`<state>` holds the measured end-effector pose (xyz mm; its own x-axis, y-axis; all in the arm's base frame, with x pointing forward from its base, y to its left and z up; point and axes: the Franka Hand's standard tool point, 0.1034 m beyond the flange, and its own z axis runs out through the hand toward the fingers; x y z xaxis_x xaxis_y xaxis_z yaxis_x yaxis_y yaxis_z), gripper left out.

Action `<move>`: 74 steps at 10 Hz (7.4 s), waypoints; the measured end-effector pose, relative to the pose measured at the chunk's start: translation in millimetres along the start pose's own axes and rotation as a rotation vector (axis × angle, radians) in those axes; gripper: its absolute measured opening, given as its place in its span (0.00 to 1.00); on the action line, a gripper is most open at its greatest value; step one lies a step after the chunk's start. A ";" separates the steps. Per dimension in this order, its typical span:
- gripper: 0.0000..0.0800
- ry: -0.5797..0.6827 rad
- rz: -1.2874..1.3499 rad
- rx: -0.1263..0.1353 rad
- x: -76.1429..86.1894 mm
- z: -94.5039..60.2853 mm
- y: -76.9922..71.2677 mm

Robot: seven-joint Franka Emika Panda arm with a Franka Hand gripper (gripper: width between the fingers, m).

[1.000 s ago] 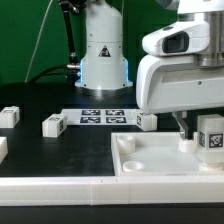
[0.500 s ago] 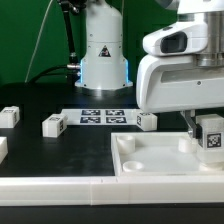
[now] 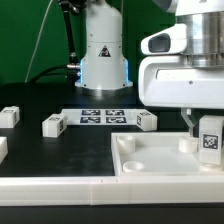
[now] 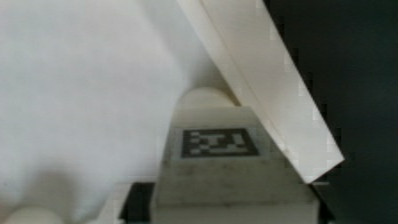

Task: Assemble one leg

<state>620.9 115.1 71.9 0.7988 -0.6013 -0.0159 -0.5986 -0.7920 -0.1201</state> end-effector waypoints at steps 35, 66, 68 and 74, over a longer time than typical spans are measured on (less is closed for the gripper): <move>0.36 -0.041 -0.407 -0.045 6.2 -4.3 -3.8; 0.81 -0.031 -0.240 -0.054 7.7 -5.1 -1.8; 0.81 -0.031 -0.351 -0.056 5.6 -4.8 -4.1; 0.36 -0.030 -0.453 -0.062 7.2 -4.9 -2.4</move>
Offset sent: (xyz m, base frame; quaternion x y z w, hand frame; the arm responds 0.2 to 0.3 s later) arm -0.0007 -0.0048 -0.0077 -0.0204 0.0058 0.2046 0.9786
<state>627.8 112.2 76.9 0.9818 -0.1901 -0.0043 -0.1900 -0.9799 -0.0615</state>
